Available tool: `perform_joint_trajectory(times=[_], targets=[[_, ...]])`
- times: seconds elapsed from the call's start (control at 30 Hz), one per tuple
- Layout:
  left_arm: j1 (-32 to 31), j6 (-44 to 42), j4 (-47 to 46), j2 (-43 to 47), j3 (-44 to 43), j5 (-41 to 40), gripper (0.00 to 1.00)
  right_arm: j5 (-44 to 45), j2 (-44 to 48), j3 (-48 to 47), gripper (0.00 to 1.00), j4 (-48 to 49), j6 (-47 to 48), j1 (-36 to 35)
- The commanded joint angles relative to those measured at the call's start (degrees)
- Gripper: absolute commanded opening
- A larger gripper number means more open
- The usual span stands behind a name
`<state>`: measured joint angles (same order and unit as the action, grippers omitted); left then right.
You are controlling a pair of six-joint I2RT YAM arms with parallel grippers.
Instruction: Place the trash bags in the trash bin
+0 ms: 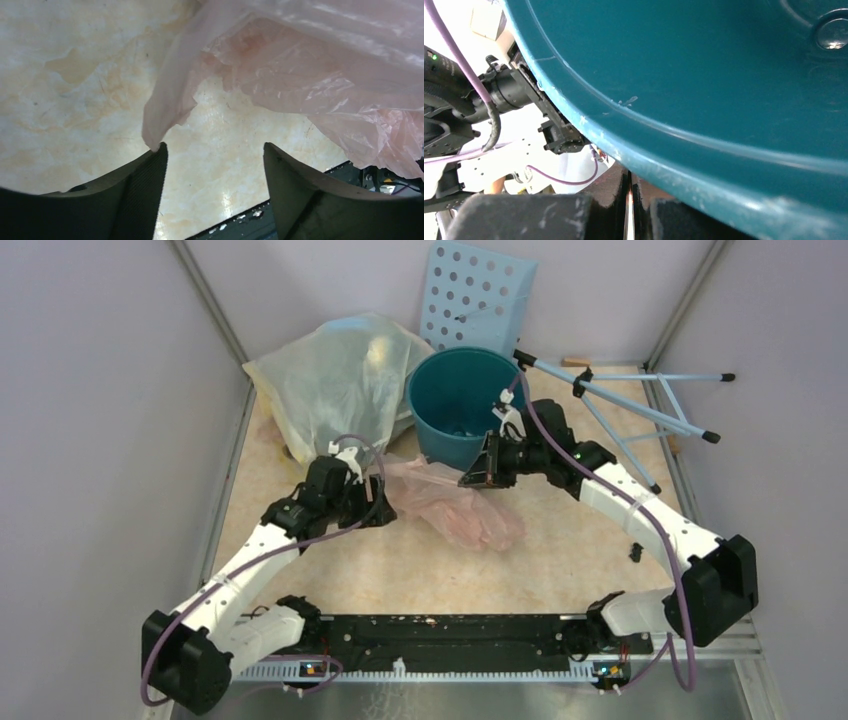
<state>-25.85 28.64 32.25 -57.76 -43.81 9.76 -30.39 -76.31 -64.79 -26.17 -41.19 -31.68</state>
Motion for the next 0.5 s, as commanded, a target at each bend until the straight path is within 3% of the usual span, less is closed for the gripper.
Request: perform_joint_trajectory(times=[0.0, 0.23, 0.47], targets=[[2.61, 3.53, -11.94, 5.43, 5.37, 2.92, 0.71, -1.12, 1.29, 2.24, 0.0, -0.24, -3.48, 2.22], [4.6, 8.19, -28.32, 13.87, 16.63, 1.17, 0.69, -3.7, 3.21, 6.19, 0.0, 2.22, -5.63, 4.28], [4.77, 12.03, -40.8, 14.43, 24.41, 0.27, 0.71, -6.7, 3.91, 9.64, 0.0, 6.87, -9.61, 5.56]])
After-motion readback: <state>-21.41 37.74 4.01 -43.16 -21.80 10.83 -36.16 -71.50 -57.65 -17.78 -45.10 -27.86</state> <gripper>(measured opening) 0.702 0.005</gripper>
